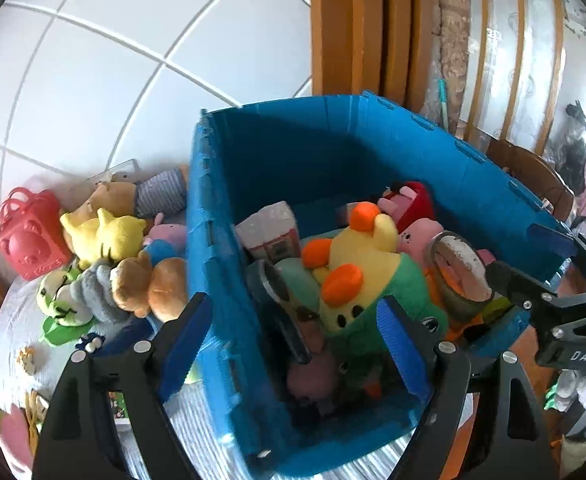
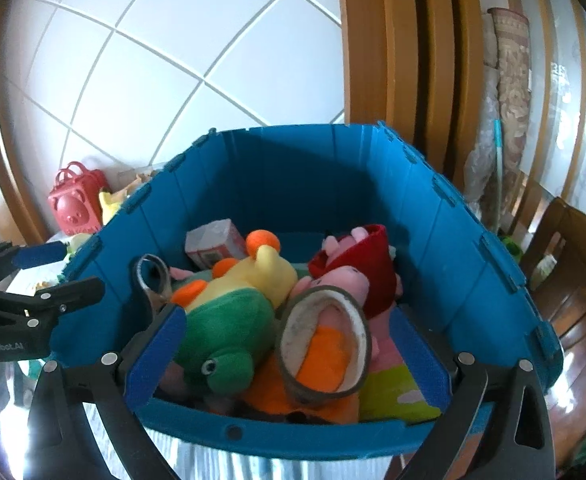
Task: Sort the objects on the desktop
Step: 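Open both tools to drop the clip and tape into the crate, then move both tools back over the table toward the snack packs and white bear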
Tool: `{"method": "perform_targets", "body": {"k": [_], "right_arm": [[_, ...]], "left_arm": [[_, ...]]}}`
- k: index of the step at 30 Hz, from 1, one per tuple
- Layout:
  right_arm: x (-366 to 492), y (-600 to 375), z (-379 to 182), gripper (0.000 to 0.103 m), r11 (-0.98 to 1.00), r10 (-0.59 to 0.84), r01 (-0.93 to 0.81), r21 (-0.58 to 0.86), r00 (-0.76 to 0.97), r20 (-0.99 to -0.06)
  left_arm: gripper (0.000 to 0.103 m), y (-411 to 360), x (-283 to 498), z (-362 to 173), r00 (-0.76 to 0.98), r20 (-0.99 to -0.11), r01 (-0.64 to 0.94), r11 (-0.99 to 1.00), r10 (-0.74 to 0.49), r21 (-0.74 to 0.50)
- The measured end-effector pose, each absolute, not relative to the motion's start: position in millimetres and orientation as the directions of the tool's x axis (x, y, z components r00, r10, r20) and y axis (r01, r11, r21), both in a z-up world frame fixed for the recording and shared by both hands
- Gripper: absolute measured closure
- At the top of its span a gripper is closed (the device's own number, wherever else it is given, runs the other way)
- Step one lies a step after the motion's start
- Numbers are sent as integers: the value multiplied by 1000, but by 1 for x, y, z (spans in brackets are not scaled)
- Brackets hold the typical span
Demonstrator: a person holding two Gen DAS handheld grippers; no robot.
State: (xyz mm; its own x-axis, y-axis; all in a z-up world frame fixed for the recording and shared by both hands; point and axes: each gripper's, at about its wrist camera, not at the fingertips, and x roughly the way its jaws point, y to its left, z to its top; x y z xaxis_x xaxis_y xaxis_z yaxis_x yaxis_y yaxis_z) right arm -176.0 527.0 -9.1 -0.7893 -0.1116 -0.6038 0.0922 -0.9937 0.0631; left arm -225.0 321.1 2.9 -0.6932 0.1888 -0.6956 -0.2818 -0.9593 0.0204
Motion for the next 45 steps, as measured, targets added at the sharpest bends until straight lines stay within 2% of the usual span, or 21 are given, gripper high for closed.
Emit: {"method": "perform_targets", "body": {"k": [11, 27, 28, 30, 34, 39, 45], "right_arm": [[-158, 473, -3, 0, -985, -172, 154, 81, -797, -579], [-121, 321, -1, 0, -934, -340, 344, 96, -774, -533], [-118, 309, -2, 0, -930, -350, 354, 97, -773, -530], [-112, 288, -6, 0, -923, -366, 370, 101, -770, -523], [-106, 246, -17, 0, -906, -402, 408, 111, -752, -523], [-120, 202, -35, 0, -879, -441, 461, 118, -696, -566], [-150, 169, -50, 0, -802, -560, 568, 185, -606, -565]], "left_arm": [[19, 243, -183, 8, -742, -655, -176, -984, 142, -15], [18, 73, -105, -23, -731, -682, 59, -997, -12, -46], [17, 61, -99, -27, -727, -686, 77, -996, -24, -46], [1, 34, -88, -35, -721, -691, 115, -992, -52, -45], [0, -15, -71, -53, -694, -712, 208, -977, -111, -51], [0, -71, -61, -72, -643, -741, 342, -938, -194, -52], [0, -106, -72, -87, -588, -763, 447, -894, -267, -31]]}}
